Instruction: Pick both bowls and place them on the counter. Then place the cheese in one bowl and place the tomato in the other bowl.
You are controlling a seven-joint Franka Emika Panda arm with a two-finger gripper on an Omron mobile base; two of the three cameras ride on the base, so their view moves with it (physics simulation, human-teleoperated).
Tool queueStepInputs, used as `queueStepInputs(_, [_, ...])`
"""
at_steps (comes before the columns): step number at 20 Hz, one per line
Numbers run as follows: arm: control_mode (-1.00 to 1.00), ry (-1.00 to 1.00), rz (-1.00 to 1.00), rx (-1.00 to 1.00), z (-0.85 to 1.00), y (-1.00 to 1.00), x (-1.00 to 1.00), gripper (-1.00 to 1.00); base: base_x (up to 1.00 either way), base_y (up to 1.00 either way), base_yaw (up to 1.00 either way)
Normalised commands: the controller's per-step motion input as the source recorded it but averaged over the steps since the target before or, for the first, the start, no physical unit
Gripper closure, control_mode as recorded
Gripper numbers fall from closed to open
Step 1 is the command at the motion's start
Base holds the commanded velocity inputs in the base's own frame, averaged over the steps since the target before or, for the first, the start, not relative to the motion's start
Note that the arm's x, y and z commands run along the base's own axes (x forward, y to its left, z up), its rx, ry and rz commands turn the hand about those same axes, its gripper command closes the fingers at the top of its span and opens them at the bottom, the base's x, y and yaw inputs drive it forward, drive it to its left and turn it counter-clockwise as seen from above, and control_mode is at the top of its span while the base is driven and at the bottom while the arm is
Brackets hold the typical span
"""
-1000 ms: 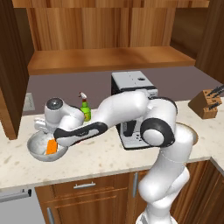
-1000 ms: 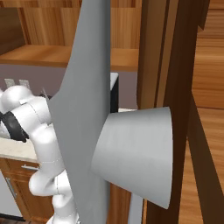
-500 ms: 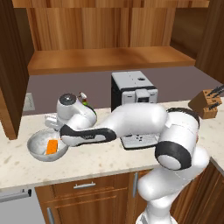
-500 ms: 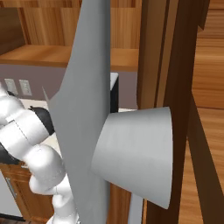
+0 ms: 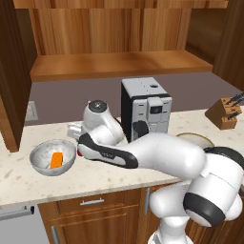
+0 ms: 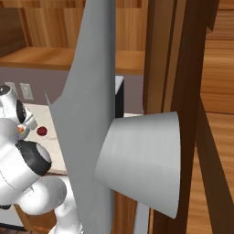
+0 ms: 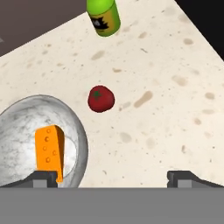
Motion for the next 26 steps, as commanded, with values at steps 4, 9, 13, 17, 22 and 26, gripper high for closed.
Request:
queueStepInputs(4, [-1.00, 0.00, 0.00, 0.01, 0.00, -0.60, -0.16, -1.00, 0.00, 0.00, 0.00])
queueStepInputs(9, [-1.00, 0.02, 0.00, 0.03, -0.06, -0.43, 0.01, -1.00, 0.00, 0.00, 0.00])
queueStepInputs(13, [-1.00, 0.05, 0.00, 0.07, -0.13, -0.15, 0.22, -1.00, 0.00, 0.00, 0.00])
queueStepInputs(17, [-1.00, 0.04, 0.00, 0.10, -0.10, -0.04, 0.28, -1.00, 0.00, 0.00, 0.00])
queueStepInputs(22, [-1.00, 0.06, 0.00, 0.08, -0.10, 0.06, 0.28, -1.00, 0.00, 0.00, 0.00])
queueStepInputs(26, [-1.00, 0.06, 0.00, 0.05, -0.09, 0.17, 0.21, -1.00, 0.00, 0.00, 0.00])
